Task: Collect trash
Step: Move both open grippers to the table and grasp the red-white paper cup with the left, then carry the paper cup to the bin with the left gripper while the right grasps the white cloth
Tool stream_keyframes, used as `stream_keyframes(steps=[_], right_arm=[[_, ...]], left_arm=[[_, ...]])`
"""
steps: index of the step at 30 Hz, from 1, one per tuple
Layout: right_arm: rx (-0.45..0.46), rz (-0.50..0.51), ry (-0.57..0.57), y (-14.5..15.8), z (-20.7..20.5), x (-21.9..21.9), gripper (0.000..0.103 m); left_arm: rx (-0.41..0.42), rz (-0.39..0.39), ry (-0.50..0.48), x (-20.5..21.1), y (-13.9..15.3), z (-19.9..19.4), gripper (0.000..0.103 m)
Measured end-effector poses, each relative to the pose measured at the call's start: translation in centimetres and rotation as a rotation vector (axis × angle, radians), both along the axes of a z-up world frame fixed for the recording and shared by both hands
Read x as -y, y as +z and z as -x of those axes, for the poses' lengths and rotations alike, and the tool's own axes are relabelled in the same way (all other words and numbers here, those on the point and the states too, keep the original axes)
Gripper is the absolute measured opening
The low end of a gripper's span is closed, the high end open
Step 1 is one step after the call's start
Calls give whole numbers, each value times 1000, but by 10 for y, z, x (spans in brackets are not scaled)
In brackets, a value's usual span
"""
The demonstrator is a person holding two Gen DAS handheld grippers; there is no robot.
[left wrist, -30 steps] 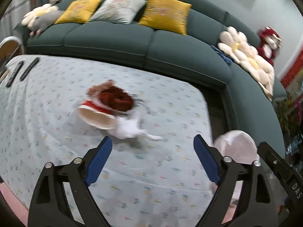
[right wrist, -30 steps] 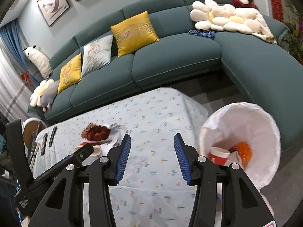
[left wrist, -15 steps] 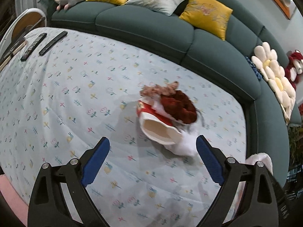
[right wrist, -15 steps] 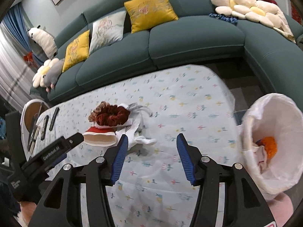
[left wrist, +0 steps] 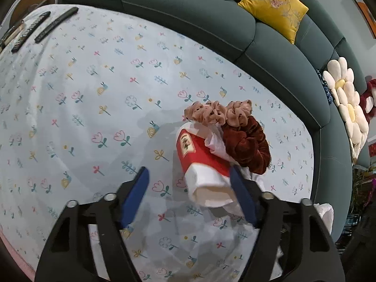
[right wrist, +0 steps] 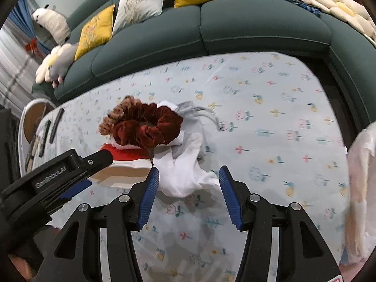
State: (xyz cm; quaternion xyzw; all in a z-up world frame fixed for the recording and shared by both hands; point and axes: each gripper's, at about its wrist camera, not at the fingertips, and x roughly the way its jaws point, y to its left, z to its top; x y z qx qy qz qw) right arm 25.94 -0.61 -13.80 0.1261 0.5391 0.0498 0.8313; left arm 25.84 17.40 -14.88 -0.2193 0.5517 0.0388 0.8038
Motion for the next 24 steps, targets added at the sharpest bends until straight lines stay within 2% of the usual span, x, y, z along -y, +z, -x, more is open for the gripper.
stream_keyframes(steps=[1, 3, 5, 6, 7, 9, 16, 24], right_arm=[[-9, 5, 5, -5, -3, -4, 52], [-28, 6, 11, -13, -8, -8, 52], [-54, -5, 6, -23, -10, -9, 52], [-67, -12, 3, -28, -9, -9, 48], [-75, -18, 2, -30, -9, -8, 36], [-106, -40, 8, -38, -6, -9, 24], [-108, -81, 0, -33, 19, -8, 14], [-34, -148, -7, 9, 63, 2, 12]], left_arm=[[-10, 6, -4, 0, -3, -1, 55], [-27, 20, -11, -1, -10, -1, 38], [-38, 22, -10, -2, -16, 1, 31], [-37, 21, -7, -3, -18, 4, 31], [-36, 17, -5, -5, -20, 6, 30], [-31, 11, -3, -7, -22, 12, 30], [-23, -6, 20, -12, -13, 35, 26], [22, -26, -19, -1, 17, 77, 21]])
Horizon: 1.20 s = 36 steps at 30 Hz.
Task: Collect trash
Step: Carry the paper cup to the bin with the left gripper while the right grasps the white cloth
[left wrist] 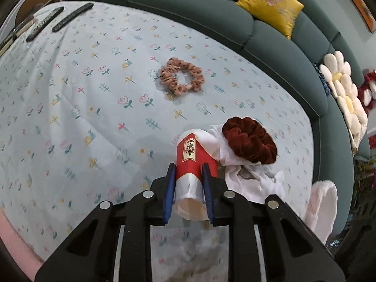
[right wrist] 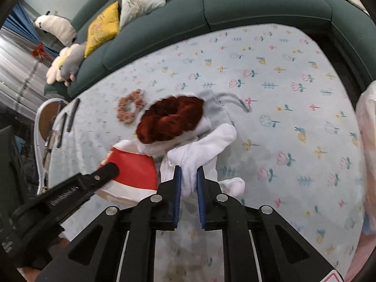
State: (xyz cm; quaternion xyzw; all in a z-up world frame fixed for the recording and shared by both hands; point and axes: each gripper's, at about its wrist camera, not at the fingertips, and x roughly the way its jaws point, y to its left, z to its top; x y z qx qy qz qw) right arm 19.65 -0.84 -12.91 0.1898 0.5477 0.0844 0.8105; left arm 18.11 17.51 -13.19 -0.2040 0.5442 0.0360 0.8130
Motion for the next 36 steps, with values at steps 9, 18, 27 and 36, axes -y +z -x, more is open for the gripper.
stream_keyframes(steps=[9, 18, 27, 36], right_arm=[[121, -49, -43, 55, 50, 31, 12], [256, -65, -99, 110, 77, 71, 12], [347, -58, -182, 144, 98, 123, 12], [388, -30, -301, 158, 125, 199, 12]], left_arm=[[92, -25, -66, 32, 49, 42, 21], [207, -39, -148, 77, 101, 63, 20], [285, -60, -260, 136, 136, 70, 21], [323, -79, -405, 212, 152, 75, 21]])
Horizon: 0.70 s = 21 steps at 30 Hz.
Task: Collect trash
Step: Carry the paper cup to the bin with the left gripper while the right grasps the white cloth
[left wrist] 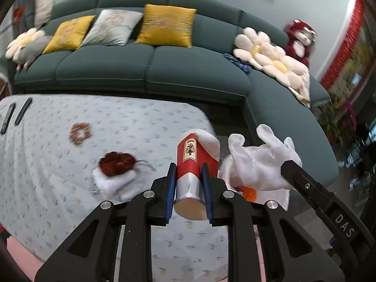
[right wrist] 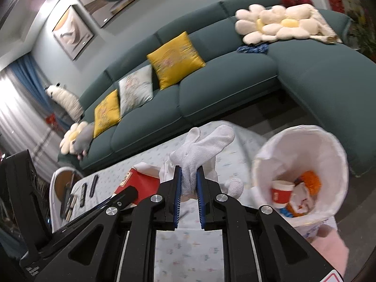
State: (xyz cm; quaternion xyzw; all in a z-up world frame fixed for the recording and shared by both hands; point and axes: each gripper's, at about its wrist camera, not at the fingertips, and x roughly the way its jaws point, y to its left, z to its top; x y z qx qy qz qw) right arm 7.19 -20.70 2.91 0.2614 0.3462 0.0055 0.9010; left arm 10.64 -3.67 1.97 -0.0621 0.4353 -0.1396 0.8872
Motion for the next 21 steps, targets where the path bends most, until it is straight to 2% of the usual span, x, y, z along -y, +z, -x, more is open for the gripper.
stream_keyframes(steps=[11, 21], right_arm=[[7, 27, -143, -5, 32, 78, 12], [-30, 9, -241, -25, 45, 124, 12]], left_arm=[[20, -26, -200, 98, -1, 9, 21], [-3, -13, -298, 147, -17, 0, 21]])
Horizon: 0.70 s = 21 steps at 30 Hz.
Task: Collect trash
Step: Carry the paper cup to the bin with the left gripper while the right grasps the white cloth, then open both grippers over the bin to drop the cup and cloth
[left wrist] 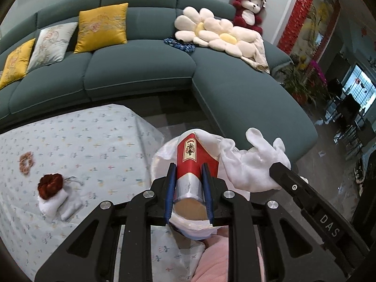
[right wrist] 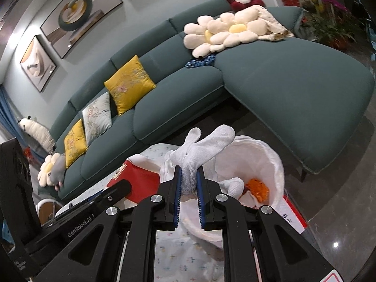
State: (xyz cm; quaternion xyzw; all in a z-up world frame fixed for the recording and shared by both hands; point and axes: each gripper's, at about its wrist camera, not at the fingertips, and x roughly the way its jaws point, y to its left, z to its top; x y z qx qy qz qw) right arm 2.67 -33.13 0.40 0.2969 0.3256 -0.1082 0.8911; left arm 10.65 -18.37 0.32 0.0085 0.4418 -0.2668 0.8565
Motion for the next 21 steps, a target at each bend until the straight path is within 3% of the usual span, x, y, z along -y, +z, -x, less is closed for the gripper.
stream_keyframes(steps=[5, 9, 21], right_arm=[[-20, 7, -17, -8, -2, 12, 12], [-34, 1, -25, -16, -4, 18, 12], [-60, -1, -4, -25, -24, 11, 12]], left_arm=[[-19, 10, -9, 15, -8, -7, 24], [-12, 20, 12, 17, -11, -10, 33], [-20, 13, 39, 6, -16, -22, 34]])
